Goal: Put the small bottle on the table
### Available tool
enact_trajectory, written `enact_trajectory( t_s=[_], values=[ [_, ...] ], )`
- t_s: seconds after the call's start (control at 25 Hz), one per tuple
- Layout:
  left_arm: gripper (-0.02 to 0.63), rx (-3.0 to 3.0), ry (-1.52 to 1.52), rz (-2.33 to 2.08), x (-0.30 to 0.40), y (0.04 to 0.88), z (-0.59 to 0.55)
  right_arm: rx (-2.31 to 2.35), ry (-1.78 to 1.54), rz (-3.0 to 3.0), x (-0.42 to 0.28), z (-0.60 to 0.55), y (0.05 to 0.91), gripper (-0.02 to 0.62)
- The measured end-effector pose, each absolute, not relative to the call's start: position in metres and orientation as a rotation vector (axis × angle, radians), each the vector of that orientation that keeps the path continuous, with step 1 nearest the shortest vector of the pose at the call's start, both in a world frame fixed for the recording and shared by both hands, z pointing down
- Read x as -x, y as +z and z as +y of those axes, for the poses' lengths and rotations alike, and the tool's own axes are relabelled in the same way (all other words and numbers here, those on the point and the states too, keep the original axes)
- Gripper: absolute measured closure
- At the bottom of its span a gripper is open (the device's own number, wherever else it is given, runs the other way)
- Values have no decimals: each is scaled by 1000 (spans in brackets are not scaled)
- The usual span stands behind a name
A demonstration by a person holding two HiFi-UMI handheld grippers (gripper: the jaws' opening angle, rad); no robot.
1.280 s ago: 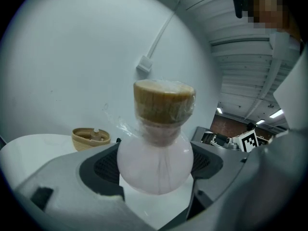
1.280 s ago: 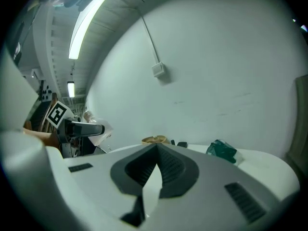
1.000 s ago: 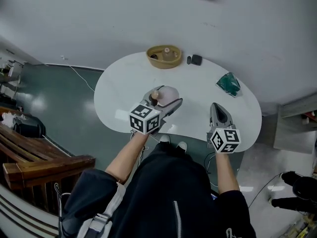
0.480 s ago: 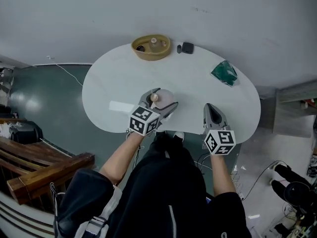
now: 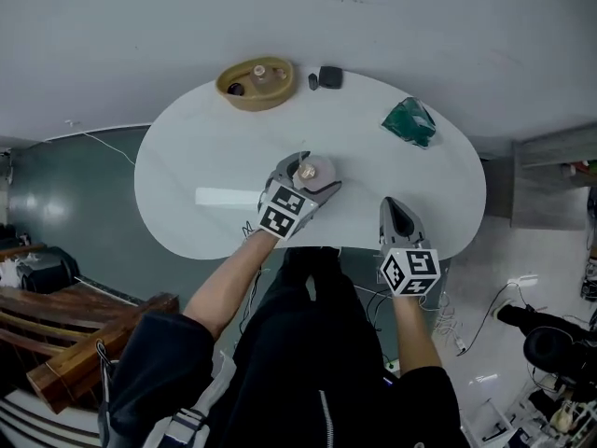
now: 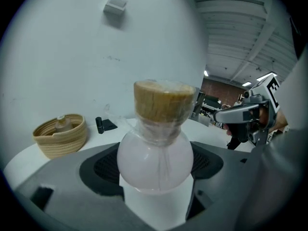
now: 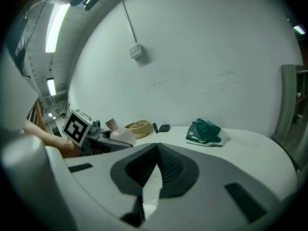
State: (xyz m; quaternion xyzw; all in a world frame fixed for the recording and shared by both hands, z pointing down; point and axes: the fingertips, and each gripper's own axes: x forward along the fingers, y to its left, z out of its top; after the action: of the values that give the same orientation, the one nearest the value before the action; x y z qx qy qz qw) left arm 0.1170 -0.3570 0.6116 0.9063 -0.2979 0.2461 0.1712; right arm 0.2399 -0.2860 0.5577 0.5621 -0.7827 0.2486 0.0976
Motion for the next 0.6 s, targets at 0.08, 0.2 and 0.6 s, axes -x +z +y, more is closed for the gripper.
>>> enact_trajectory(
  t_s=[0.08,0.2,0.6],
  values=[
    [202,-2589,726,-814,-131,621,-370,-1683,754,-2294,-247,-286,563,594],
    [202,-2608,757,-782,-150,633,-389,-1712,781,-2256,-259,-284,570,592],
    [202,-2569,873,-722,-189,695,-429,-1807,858,-2128,-293,-272,589,592]
  ],
)
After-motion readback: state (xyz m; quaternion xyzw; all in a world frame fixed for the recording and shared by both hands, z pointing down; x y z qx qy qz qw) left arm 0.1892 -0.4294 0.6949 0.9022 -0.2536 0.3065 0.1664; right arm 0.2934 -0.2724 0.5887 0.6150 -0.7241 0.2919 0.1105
